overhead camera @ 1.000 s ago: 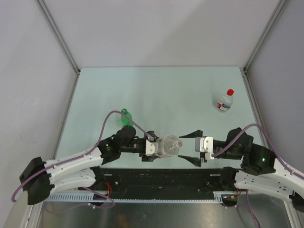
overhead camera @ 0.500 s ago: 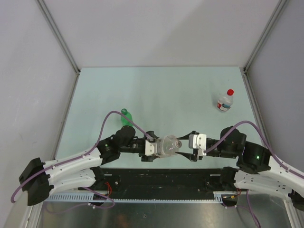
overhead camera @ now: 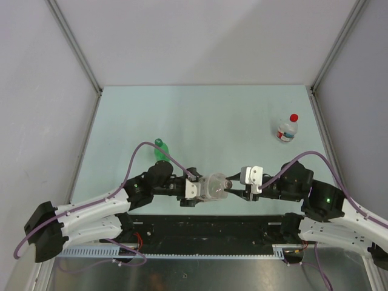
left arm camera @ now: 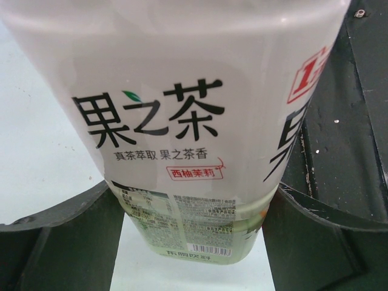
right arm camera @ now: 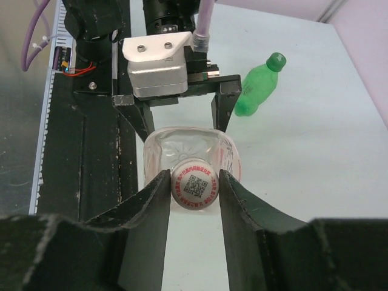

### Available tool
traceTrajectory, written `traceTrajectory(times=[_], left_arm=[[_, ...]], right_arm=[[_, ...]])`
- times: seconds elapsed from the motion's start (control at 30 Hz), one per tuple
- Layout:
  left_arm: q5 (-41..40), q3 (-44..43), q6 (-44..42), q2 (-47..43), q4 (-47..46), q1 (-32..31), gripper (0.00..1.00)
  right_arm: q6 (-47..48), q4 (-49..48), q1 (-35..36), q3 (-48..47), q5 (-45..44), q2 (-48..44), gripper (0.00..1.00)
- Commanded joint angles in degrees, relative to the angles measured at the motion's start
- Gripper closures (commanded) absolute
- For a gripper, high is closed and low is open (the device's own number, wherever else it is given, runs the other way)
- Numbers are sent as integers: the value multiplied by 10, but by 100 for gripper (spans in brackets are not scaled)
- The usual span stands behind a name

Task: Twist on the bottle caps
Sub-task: Screw the bottle cap onto the plastic bottle.

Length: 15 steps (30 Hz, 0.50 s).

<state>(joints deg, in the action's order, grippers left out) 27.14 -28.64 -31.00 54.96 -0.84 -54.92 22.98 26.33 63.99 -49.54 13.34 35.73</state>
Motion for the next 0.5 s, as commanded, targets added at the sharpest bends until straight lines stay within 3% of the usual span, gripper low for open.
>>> traceTrajectory(times=[0.0, 0.17, 0.33, 0.47], left_arm=[[-22, -34, 13, -25, -38, 3, 100], [-85, -36, 49, -49, -85, 3, 100], [-194, -55, 82, -30, -120, 2, 100], [-324, -72, 100, 20, -157, -3, 100]], right_arm=[[-45, 10, -6, -14, -19, 7, 63], [-127, -3, -12, -13, -76, 30, 70], [-362, -46, -12, -8, -251, 92, 81], [-503, -58, -9, -7, -379, 160, 83]])
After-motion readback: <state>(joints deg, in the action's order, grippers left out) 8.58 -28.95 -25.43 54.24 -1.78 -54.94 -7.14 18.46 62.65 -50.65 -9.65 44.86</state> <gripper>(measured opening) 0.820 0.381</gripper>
